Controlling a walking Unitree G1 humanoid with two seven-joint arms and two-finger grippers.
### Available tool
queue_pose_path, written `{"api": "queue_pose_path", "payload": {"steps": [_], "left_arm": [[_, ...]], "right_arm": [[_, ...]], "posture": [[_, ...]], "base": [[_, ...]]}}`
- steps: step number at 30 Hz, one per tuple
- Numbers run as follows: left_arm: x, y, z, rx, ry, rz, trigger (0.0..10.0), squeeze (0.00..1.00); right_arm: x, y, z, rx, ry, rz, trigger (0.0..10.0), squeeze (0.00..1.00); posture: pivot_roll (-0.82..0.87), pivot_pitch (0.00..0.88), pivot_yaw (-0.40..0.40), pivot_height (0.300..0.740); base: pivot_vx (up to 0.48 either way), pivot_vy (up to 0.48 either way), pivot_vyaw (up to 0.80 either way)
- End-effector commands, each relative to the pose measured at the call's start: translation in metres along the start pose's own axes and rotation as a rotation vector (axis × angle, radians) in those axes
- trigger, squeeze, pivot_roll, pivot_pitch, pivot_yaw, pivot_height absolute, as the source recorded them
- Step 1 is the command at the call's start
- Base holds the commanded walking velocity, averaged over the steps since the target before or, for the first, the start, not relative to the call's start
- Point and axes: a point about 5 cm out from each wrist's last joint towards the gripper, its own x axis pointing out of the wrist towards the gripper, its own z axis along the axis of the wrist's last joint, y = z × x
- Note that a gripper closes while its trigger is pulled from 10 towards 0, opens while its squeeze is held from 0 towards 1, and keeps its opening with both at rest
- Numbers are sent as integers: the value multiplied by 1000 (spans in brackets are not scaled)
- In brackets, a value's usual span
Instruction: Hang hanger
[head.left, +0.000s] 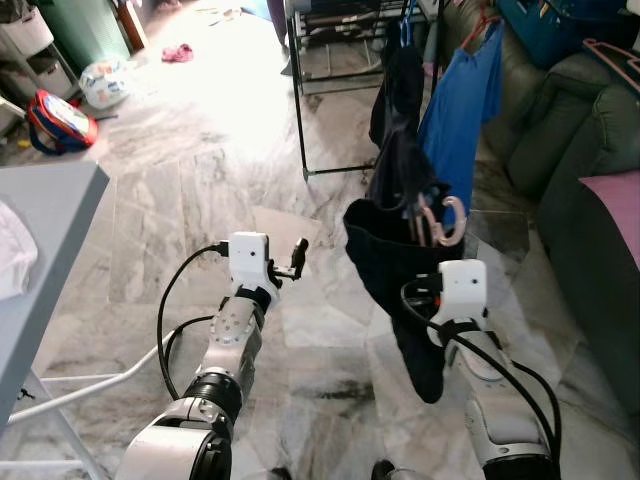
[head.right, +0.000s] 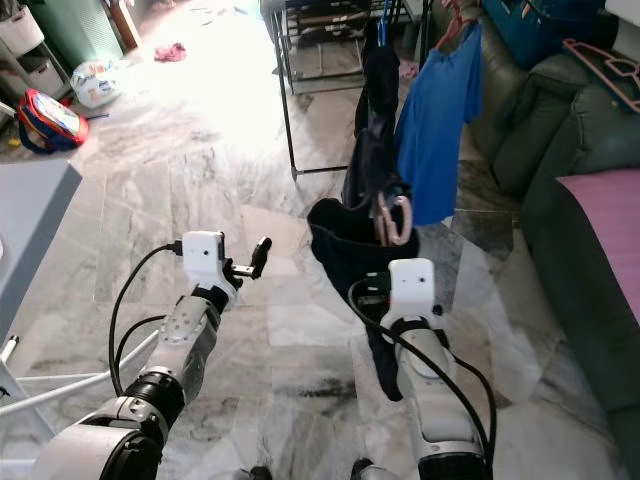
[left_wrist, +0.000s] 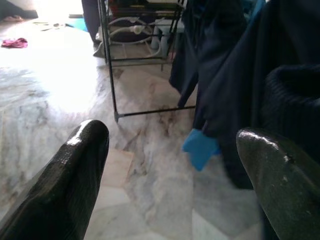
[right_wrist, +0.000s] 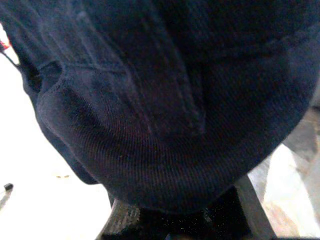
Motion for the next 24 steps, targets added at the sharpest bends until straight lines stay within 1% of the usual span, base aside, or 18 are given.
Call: {"api": "queue_pose_path", "payload": {"steps": [1, 5, 8, 13, 20, 24], "left_arm": [[-2, 7, -1, 6, 10, 11, 10000, 0], [-2, 5, -2, 3, 16, 6, 10000, 0], [-3, 2, -5, 2, 25, -6, 10000, 0], [-1, 0, -4, 2, 26, -6, 10000, 0], [0, -1, -3, -9, 20, 6, 10000, 0], [-1, -2, -5, -12, 27, 15, 10000, 0]], "right_arm": [[1, 5, 7, 15, -40, 19, 10000, 0], [0, 8, 4, 15, -29, 33, 10000, 0], [-1, 10, -1, 9, -13, 44, 10000, 0], [-1, 9, -5, 8, 4, 43, 10000, 0], [0, 8, -4, 4, 2, 55, 10000, 0], [2, 10, -1, 6, -14, 92, 10000, 0]], "posture": [[-142, 71, 84, 740], [-146, 52, 84, 740], [-147, 20, 79, 740], [-146, 0, 66, 740], [-146, 0, 54, 740], [-148, 0, 57, 740]], "base": [[439, 0, 0], [438, 0, 0], [435, 0, 0], [435, 0, 0], [434, 0, 0], [428, 0, 0]]}}
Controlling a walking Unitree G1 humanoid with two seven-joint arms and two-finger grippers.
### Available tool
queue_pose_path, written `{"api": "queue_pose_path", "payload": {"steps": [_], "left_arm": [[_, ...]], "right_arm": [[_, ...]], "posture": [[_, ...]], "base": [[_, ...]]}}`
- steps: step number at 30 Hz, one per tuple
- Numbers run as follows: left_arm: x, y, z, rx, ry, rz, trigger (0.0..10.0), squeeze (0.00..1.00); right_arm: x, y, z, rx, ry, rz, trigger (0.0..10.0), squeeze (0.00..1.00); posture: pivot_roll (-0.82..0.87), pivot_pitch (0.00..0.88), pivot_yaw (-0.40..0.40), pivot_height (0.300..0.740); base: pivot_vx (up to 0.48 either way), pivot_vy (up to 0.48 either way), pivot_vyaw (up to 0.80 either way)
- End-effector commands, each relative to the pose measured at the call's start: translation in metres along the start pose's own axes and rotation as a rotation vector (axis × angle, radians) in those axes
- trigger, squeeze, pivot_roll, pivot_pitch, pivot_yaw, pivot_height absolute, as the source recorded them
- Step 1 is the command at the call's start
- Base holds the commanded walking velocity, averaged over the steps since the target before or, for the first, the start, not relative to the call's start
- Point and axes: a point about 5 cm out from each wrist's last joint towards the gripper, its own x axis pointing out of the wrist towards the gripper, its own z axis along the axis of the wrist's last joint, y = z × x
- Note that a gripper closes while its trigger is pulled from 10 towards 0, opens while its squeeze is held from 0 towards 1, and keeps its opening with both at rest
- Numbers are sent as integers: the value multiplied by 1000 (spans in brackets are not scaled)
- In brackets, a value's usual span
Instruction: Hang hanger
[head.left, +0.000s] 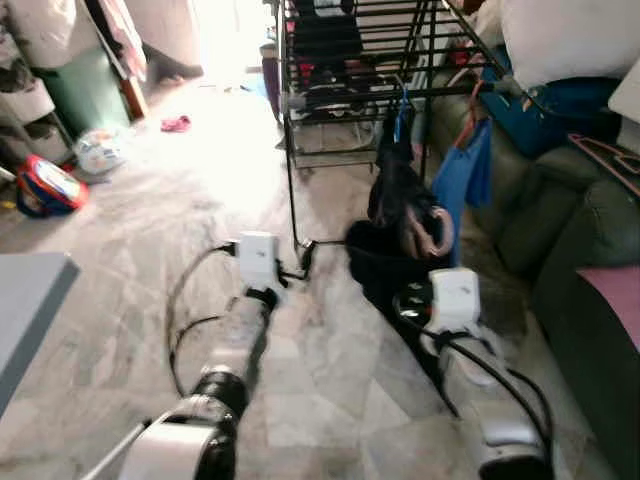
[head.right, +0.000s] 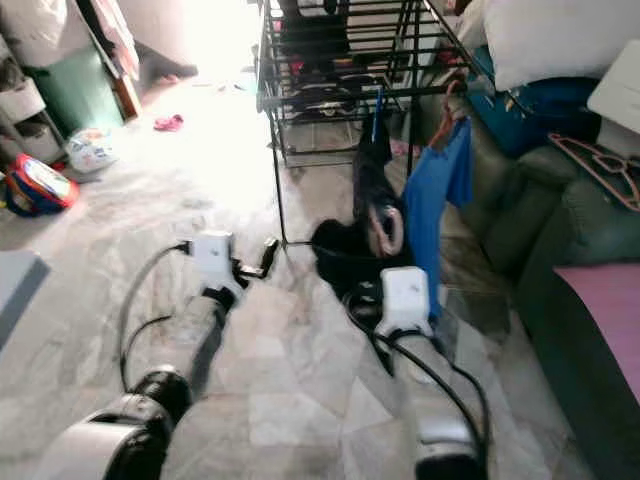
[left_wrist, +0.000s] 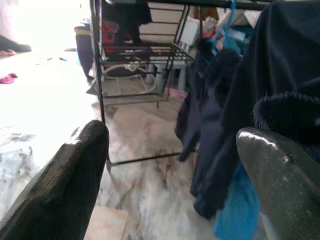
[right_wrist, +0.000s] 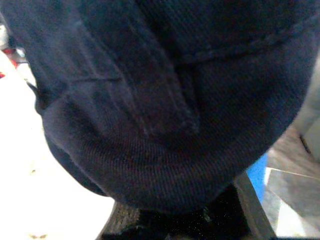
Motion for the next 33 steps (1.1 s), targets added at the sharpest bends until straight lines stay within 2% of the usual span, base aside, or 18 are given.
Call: {"api": "queue_pose_path", "payload": {"steps": [1, 13, 26, 33], "left_arm": [[1, -9, -1, -5, 5, -18, 10000, 0], [4, -4, 2, 3, 6, 11, 10000, 0], [5, -6, 3, 6, 7, 6, 10000, 0], [4, -5, -1, 0, 33, 25, 10000, 0]], "right_arm": [[2, -7, 10, -6, -48, -4, 10000, 0], [9, -3, 11, -6, -43, 18, 10000, 0], [11, 1, 9, -1, -29, 46, 10000, 0], [9, 5, 1, -10, 3, 72, 10000, 0]], "posture": [[-149, 0, 57, 740], [-149, 27, 73, 740], [-155, 37, 78, 740], [-154, 45, 75, 740]], "base": [[431, 0, 0], [427, 0, 0], [425, 0, 0], [345, 324, 0]]}}
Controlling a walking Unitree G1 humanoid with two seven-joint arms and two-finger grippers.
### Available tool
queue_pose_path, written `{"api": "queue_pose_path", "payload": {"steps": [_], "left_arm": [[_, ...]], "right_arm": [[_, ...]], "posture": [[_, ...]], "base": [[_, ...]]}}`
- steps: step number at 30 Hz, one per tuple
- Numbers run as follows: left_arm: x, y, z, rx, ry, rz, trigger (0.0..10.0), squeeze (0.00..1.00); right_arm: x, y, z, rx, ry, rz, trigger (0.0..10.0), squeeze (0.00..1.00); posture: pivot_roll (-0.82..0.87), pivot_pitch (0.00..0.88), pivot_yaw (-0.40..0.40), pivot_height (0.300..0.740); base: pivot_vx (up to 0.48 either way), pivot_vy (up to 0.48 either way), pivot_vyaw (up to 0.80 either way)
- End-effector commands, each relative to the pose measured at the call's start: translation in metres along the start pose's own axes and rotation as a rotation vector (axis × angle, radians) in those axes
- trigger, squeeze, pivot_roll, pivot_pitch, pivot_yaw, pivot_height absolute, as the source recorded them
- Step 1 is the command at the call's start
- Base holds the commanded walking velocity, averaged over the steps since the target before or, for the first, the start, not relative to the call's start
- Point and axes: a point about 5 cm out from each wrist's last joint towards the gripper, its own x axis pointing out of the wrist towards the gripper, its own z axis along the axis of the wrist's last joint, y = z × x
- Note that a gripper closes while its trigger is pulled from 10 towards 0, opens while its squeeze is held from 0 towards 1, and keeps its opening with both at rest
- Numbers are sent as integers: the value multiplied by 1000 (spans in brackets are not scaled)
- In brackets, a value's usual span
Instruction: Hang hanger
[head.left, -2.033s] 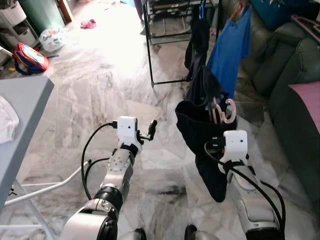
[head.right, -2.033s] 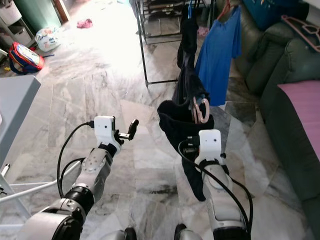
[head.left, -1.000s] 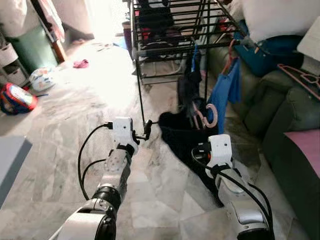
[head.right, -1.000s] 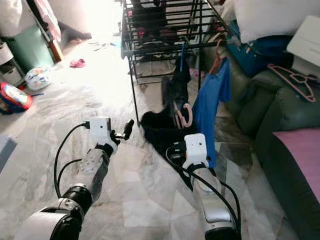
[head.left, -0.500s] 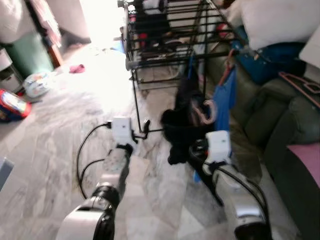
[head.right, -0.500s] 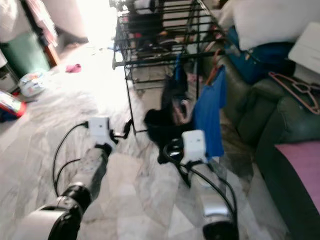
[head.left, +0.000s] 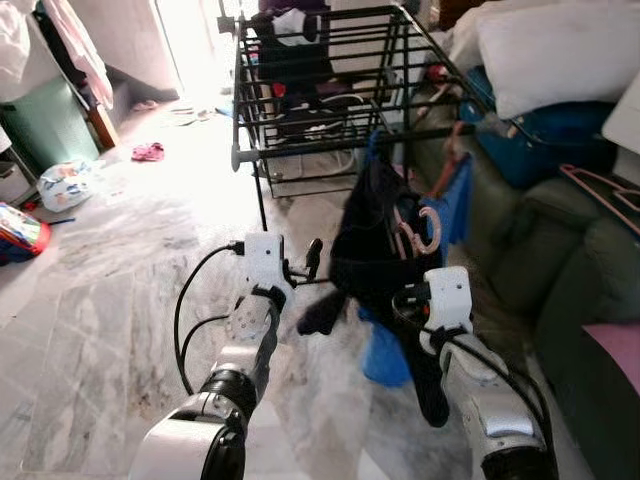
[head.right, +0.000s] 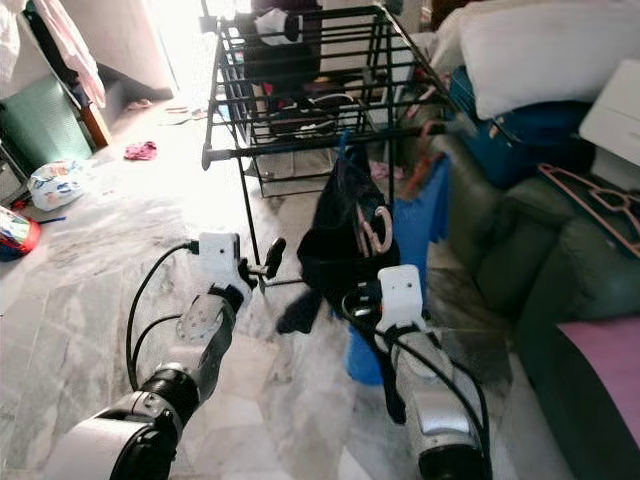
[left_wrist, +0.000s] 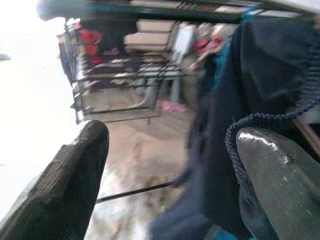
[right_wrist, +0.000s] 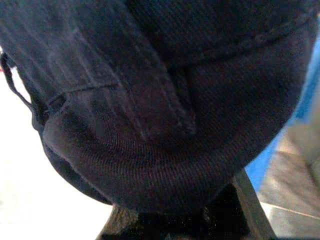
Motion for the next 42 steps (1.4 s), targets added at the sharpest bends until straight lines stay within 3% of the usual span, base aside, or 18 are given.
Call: {"api": "queue_pose_path", "payload": {"steps": [1, 19, 25, 33, 38, 42], "left_arm": [[2, -7, -1, -13, 16, -6, 10000, 0], [-4, 14, -4, 81, 44, 9, 10000, 0], [-9, 19, -12, 30, 70, 32, 10000, 0], [-11, -3, -26, 37, 138, -53, 10000, 0], [-3, -16, -15, 38, 99, -94, 10000, 0], [0, -16, -10, 27, 86, -94, 10000, 0]], "right_arm": [[-1, -4, 3, -12, -17, -3, 10000, 0], [-2, 29, -11, 17, 19, 55, 10000, 0], [-2, 29, -18, 36, 39, 26, 10000, 0], [3, 2, -13, 47, -2, -153, 10000, 0], [7, -18, -2, 17, -33, -232, 10000, 0], [8, -25, -1, 15, -35, -256, 10000, 0]], "posture": [[-154, 45, 75, 740], [-93, 70, 75, 740], [-111, 35, 83, 740], [-140, 0, 80, 740], [-144, 0, 83, 740], [-155, 0, 100, 740]], "base": [[0, 416, 0], [0, 380, 0], [0, 0, 0], [0, 0, 0], [0, 0, 0], [0, 0, 0]]}}
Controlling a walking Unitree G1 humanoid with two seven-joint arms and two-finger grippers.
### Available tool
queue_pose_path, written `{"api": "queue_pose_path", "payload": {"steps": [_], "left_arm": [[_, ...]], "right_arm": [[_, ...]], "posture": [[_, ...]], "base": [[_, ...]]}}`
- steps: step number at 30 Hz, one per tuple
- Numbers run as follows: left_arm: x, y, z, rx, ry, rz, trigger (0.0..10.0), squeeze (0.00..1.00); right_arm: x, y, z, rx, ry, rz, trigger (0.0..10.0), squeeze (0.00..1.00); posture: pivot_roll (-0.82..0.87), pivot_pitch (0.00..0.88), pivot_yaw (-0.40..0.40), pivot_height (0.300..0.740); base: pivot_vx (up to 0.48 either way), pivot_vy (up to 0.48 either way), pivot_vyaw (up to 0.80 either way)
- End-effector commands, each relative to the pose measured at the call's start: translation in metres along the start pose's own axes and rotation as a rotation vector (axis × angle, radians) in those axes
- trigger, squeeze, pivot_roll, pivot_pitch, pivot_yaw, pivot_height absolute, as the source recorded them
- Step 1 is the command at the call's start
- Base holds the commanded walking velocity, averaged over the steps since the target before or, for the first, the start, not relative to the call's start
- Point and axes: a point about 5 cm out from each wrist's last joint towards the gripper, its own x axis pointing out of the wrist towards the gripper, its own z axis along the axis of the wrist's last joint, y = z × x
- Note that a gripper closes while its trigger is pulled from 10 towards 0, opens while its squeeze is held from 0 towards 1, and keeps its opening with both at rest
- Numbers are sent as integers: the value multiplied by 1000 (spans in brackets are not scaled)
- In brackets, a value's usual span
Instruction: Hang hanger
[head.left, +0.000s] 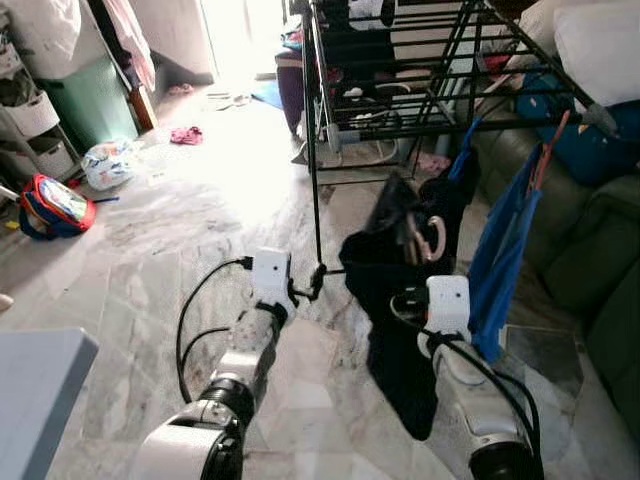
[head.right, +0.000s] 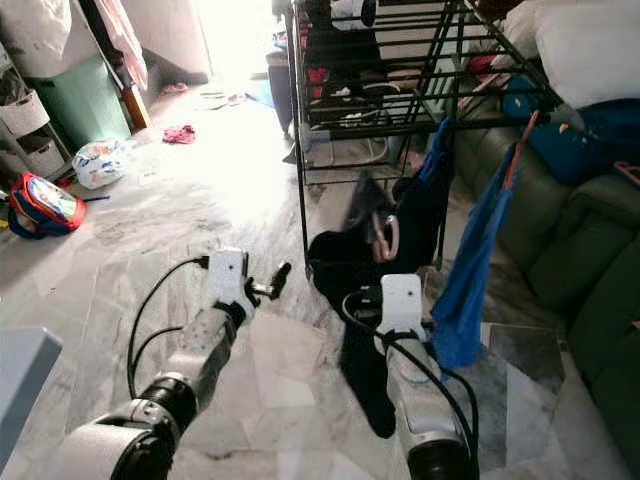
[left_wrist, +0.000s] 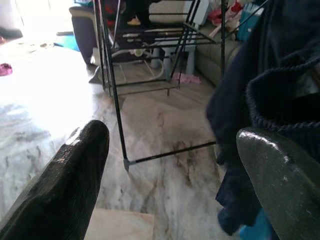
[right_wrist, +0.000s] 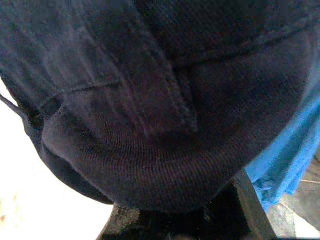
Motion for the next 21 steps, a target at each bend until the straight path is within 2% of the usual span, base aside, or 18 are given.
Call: {"api": "queue_pose_path", "payload": {"steps": [1, 7, 11, 21], "left_arm": [[4, -3, 6, 3, -13, -14, 10000, 0], [2, -1, 3, 2, -5, -9, 10000, 0], [3, 0, 5, -10, -14, -4, 10000, 0], [1, 0, 2, -20, -16, -3, 10000, 0]], "right_arm": [[6, -2, 12, 0, -51, -10, 10000, 0], [7, 2, 9, 7, -47, -5, 10000, 0], [8, 8, 11, 4, -57, 43, 10000, 0], [10, 11, 10, -3, -41, 81, 10000, 0]], "posture": [[-154, 0, 101, 740], [-143, 0, 97, 740], [-136, 0, 94, 740], [-131, 7, 85, 740]], "base": [[0, 0, 0], [100, 0, 0], [350, 0, 0], [405, 0, 0]]}}
